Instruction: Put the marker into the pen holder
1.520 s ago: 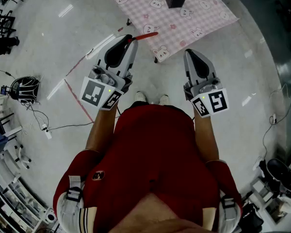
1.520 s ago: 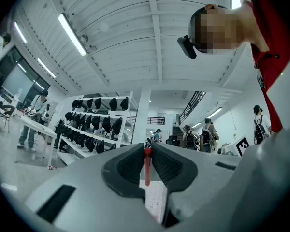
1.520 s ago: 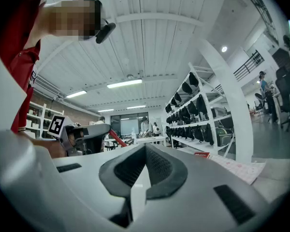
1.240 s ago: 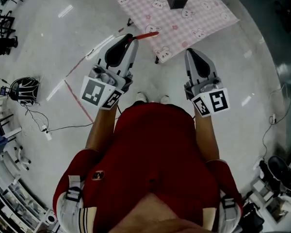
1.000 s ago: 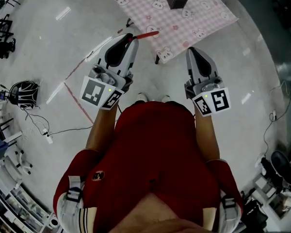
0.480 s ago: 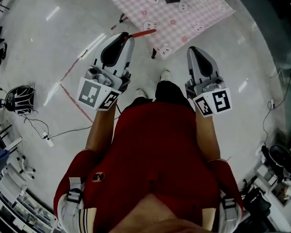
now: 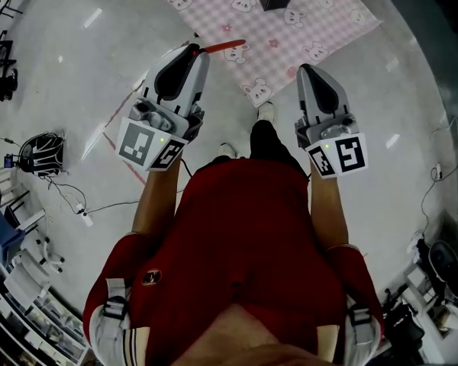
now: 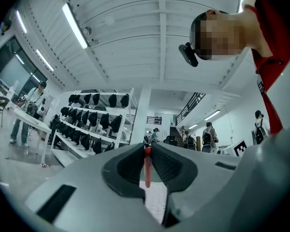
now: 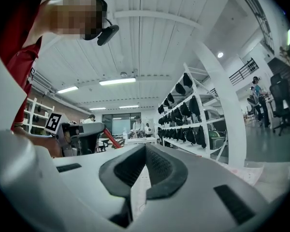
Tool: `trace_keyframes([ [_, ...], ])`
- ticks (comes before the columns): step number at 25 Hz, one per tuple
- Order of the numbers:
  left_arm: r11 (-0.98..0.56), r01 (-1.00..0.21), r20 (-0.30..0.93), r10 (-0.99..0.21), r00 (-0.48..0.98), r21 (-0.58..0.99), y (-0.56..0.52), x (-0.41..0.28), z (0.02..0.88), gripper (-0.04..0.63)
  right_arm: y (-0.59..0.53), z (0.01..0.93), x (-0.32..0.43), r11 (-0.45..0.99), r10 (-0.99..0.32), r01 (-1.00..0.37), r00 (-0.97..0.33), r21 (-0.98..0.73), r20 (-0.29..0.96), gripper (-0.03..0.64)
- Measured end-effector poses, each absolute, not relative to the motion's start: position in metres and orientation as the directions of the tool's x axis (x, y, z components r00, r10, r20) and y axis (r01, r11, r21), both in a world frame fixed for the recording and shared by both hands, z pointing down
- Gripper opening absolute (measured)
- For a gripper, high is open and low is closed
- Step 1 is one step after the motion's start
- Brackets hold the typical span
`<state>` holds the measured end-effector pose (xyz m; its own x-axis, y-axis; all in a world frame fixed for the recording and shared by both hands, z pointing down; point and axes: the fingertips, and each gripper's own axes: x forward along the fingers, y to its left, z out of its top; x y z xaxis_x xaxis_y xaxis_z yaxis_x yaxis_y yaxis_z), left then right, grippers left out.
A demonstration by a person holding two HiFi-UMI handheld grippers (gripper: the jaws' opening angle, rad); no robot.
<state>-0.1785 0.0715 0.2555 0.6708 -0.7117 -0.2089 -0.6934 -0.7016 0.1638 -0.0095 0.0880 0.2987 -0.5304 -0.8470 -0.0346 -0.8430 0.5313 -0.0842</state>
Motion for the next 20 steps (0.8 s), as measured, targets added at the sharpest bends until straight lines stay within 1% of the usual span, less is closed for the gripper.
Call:
trace_keyframes([
  [8,-0.701,-0.701,-0.172,-0.712,0.681,0.129,0.002,-0.13,0.258,0.057,0.018,0.309,0.036,0.537,-0.844,-0.836,-0.535,-0.112,-0.05,-0.002],
  [20,-0.659,-0.748,-0.113,-0.751,0.65,0.075,-0.079,-0.076,0.255,0.057,-0.062,0.308,0.089,0.573,-0.819,-0.81,-0.568,-0.125,-0.075,-0.002],
])
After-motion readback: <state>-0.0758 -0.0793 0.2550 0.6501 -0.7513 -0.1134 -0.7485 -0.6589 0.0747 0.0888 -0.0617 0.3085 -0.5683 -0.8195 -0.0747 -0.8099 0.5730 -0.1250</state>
